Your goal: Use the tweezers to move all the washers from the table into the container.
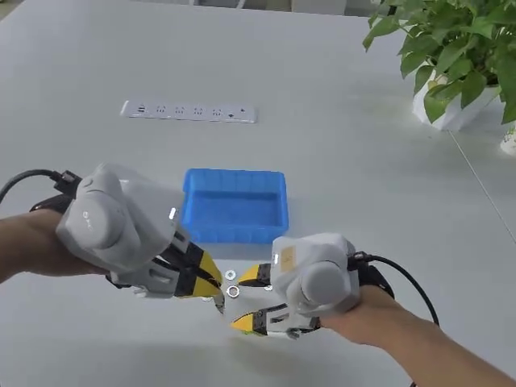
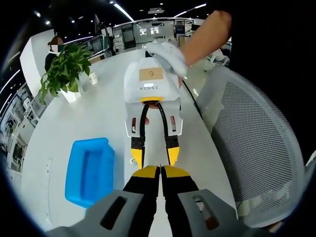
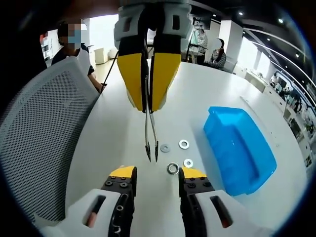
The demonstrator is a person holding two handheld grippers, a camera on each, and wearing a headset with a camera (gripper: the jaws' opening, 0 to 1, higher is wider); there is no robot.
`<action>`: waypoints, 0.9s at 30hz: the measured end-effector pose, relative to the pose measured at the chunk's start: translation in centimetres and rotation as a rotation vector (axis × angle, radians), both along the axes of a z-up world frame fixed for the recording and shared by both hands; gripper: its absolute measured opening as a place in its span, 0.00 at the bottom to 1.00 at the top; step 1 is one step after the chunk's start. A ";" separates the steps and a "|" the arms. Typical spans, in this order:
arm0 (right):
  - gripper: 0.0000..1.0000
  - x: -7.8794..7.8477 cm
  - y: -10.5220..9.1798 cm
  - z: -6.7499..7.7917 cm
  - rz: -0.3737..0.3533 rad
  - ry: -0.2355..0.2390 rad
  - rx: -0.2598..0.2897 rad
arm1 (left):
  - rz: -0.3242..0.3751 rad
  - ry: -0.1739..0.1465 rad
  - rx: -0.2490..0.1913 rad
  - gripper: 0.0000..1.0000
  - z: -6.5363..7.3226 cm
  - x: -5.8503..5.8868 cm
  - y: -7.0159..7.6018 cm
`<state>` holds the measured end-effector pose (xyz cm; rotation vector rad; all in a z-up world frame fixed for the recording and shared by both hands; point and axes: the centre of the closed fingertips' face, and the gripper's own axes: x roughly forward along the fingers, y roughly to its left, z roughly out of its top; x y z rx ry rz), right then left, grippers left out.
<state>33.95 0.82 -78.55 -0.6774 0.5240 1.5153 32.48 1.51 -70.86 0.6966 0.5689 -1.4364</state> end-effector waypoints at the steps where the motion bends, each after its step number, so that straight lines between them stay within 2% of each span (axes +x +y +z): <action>1: 0.36 0.1 -0.1 0.0 -0.007 0.001 -0.001 | 0.002 0.001 0.000 0.06 0.0 0.0 0.1; 16: 0.49 1.8 -2.4 0.1 -0.126 0.023 0.017 | 0.029 -0.009 0.026 0.06 0.5 0.4 1.6; 27: 0.50 2.2 -3.9 -0.1 -0.178 0.028 0.013 | 0.041 -0.014 0.036 0.06 0.2 0.8 2.3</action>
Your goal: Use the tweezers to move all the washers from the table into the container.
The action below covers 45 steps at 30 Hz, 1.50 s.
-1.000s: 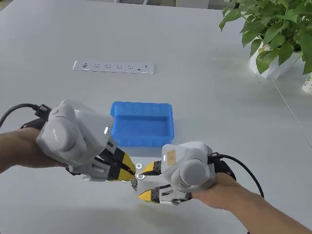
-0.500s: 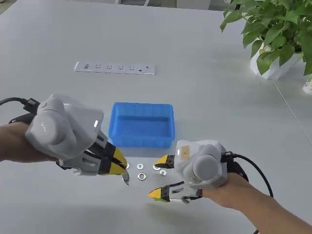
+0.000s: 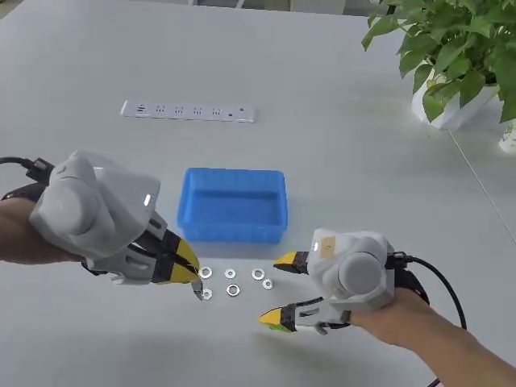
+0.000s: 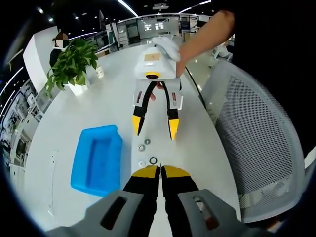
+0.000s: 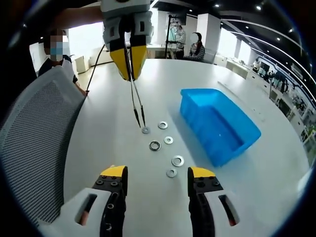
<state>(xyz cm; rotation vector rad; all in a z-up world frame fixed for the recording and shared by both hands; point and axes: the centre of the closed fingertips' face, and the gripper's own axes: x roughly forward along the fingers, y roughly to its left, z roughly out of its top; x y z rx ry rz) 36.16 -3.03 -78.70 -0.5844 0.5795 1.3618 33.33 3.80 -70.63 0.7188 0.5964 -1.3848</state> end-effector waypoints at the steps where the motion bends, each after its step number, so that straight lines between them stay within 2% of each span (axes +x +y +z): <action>1: 0.50 0.0 -0.1 0.0 -0.003 0.000 -0.001 | 0.000 0.000 -0.001 0.06 0.0 0.0 0.0; 26: 0.50 -0.3 -0.6 -0.5 -0.018 0.008 -0.009 | -0.026 0.004 0.006 0.06 -0.3 0.3 -0.5; 36: 0.50 -0.3 -0.7 -0.5 -0.023 0.010 -0.007 | -0.024 0.020 -0.003 0.06 -0.4 0.3 -0.6; 39: 0.50 -0.3 -0.6 -0.4 -0.022 0.009 -0.005 | -0.035 0.040 -0.009 0.06 -0.4 -0.1 -0.8; 45: 0.50 -0.3 -0.5 -0.4 -0.021 0.007 -0.004 | -0.034 0.035 -0.011 0.06 -0.4 0.1 -0.9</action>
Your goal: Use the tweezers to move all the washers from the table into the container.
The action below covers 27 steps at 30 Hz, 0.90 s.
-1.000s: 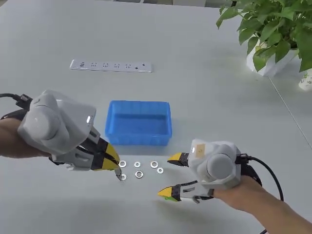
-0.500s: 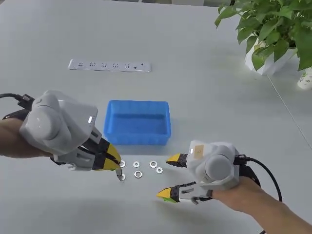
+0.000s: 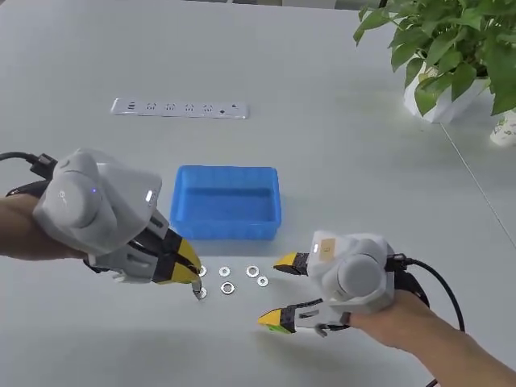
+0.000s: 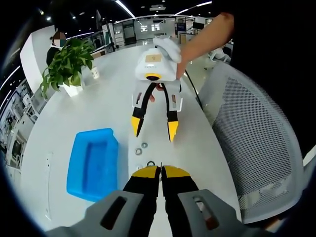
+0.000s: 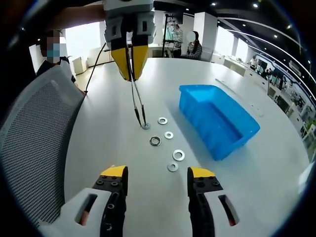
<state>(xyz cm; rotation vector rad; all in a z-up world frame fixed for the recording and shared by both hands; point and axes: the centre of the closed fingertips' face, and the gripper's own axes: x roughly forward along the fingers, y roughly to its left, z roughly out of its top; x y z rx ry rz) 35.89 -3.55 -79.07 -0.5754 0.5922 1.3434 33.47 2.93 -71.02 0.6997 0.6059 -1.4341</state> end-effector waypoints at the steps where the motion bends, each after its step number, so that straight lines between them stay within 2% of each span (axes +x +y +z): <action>1: 0.50 0.0 0.0 0.0 0.000 0.001 0.000 | 0.001 0.001 -0.001 0.06 0.0 0.1 0.0; 12: 0.49 -0.2 0.6 0.0 0.012 0.007 0.009 | 0.001 0.021 -0.001 0.06 0.0 0.7 0.2; 27: 0.45 -0.9 3.9 0.7 0.081 0.010 0.029 | 0.016 0.056 -0.031 0.06 0.0 1.2 0.1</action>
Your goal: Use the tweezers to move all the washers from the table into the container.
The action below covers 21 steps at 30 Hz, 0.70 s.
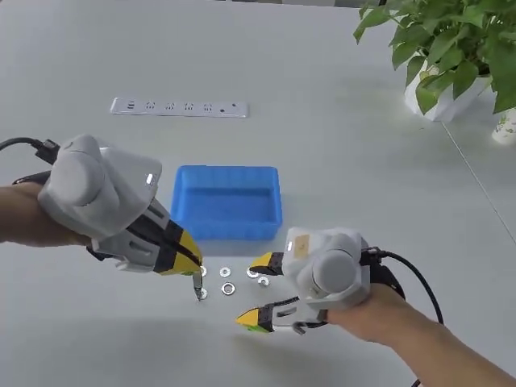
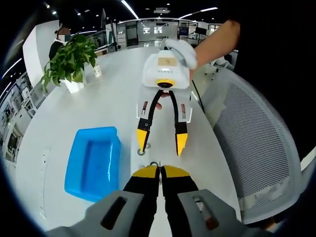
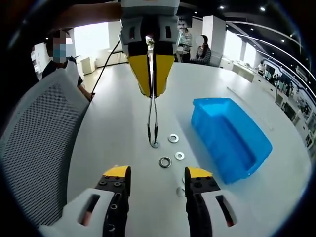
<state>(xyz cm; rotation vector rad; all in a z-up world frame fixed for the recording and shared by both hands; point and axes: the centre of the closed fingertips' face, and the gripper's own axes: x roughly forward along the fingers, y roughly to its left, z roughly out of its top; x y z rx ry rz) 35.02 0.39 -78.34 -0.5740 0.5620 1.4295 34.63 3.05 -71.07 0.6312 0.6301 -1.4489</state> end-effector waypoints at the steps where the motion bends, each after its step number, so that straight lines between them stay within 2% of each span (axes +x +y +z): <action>1: 0.44 0.0 0.3 0.0 0.003 -0.003 0.002 | 0.000 0.000 -0.001 0.06 0.0 0.0 0.0; 10: 0.32 -0.4 2.7 0.3 0.050 -0.006 0.001 | -0.003 0.001 0.000 0.06 0.0 -0.1 -0.1; 21: 0.24 -0.4 4.9 0.6 0.079 0.000 0.008 | 0.001 0.009 0.002 0.06 0.0 -0.2 0.2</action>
